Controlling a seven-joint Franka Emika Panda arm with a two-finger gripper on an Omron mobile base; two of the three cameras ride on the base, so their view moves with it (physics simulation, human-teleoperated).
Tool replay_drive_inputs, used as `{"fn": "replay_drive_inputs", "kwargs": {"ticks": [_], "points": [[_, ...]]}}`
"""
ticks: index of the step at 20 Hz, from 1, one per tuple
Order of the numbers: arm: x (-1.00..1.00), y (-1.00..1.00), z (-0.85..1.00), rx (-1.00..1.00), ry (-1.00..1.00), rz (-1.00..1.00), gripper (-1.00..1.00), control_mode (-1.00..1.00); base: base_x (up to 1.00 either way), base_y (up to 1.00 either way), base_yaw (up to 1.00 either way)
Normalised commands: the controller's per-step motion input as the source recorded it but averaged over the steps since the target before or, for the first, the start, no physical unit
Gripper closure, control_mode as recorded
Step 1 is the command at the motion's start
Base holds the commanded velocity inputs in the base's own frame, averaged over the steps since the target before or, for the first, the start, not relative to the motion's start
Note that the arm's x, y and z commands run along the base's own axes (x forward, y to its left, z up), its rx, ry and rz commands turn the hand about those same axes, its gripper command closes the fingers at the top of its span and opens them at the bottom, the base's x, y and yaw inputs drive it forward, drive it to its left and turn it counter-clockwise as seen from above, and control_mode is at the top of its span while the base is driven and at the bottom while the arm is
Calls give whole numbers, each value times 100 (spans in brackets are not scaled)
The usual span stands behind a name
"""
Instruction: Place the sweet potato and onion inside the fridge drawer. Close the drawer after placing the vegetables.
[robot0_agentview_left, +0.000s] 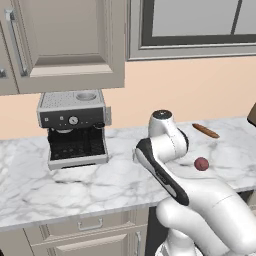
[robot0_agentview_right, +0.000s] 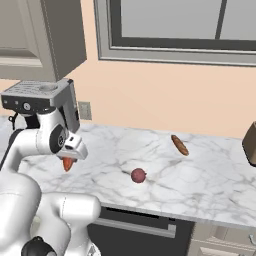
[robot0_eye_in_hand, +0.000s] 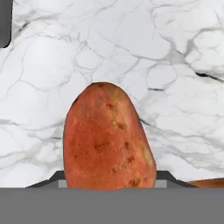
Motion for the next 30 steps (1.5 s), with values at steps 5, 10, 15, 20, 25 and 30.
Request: {"fn": "replay_drive_inputs", "kwargs": {"ticks": [5,10,15,20,25,30], "points": [[-2,-17,55,0,-2,0,100,-100,0,0,0],[0,-4,1,0,2,2,100,-100,0,0,0],[0,0,0,0,0,2,100,100,-45,-16,0],[0,0,0,0,0,0,100,100,-100,-39,-10],[0,0,0,0,0,0,100,100,-70,-40,-44],[0,0,0,0,0,0,100,100,10,-1,-29]]}}
